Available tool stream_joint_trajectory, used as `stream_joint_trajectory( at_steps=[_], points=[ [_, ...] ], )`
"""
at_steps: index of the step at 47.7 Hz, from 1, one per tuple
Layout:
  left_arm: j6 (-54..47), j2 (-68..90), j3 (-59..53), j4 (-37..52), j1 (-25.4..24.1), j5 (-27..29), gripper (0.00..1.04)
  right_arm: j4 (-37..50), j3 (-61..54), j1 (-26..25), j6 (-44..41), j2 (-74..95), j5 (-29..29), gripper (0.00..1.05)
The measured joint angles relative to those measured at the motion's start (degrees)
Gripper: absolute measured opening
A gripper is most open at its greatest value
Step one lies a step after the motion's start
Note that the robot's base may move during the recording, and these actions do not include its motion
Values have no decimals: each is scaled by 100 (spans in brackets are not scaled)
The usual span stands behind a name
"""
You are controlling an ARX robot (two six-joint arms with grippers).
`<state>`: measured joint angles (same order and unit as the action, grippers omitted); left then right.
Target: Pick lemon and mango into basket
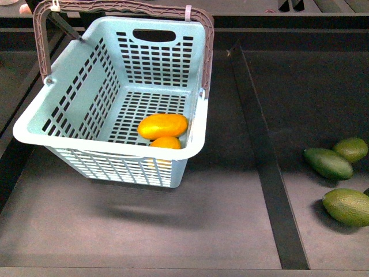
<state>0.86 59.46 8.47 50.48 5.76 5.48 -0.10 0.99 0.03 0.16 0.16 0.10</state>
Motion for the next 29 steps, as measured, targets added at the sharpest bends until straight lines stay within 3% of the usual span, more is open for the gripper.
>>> stream_joint_trajectory(
  at_steps=[6,11,29],
  points=[
    [-7,-595,-264,-339,-282,-402,3,0,0,0,0,0,0,96],
    [-17,-695,-533,-122,-538,-503,3,0,0,0,2,-2,2,96],
    [-22,-2533,-756,-1711,-557,-549,3,0,0,0,2,0,0,96]
  ],
)
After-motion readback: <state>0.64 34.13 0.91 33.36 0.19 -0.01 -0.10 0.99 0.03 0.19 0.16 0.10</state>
